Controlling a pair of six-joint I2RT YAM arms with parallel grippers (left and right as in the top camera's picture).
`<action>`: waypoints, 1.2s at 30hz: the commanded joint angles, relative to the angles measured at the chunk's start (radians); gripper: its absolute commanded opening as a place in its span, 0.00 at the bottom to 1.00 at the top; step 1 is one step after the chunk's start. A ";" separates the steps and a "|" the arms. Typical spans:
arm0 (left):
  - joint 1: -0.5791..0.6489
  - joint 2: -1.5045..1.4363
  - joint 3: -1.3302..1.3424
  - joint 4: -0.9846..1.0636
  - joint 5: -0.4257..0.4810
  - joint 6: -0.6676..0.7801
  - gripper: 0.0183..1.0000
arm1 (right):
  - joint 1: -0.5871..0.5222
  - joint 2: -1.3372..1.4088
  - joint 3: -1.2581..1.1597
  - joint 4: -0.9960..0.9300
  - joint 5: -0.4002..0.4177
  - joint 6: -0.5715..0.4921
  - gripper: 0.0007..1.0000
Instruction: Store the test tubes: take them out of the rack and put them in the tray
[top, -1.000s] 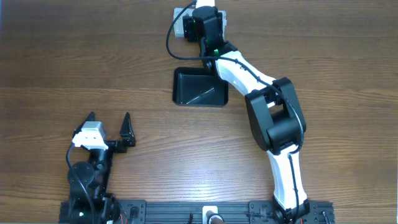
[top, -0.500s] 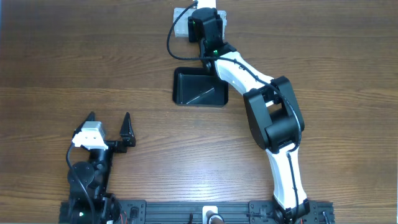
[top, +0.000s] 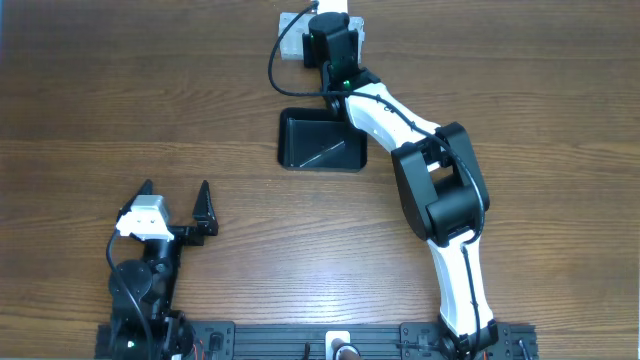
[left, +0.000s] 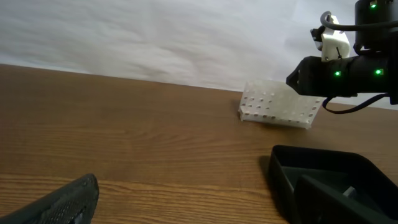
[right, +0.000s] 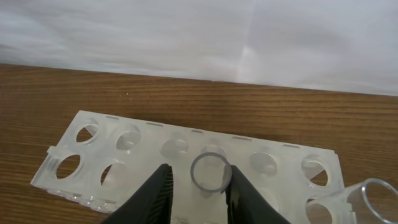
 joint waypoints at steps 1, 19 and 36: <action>0.007 -0.004 -0.005 -0.003 0.013 0.001 1.00 | -0.002 0.015 0.025 0.000 0.020 0.006 0.25; 0.007 -0.004 -0.005 -0.003 0.013 0.001 1.00 | 0.005 -0.004 0.025 -0.001 0.064 0.005 0.13; 0.007 -0.004 -0.005 -0.003 0.013 0.001 1.00 | 0.014 -0.326 0.025 -0.077 0.064 -0.039 0.13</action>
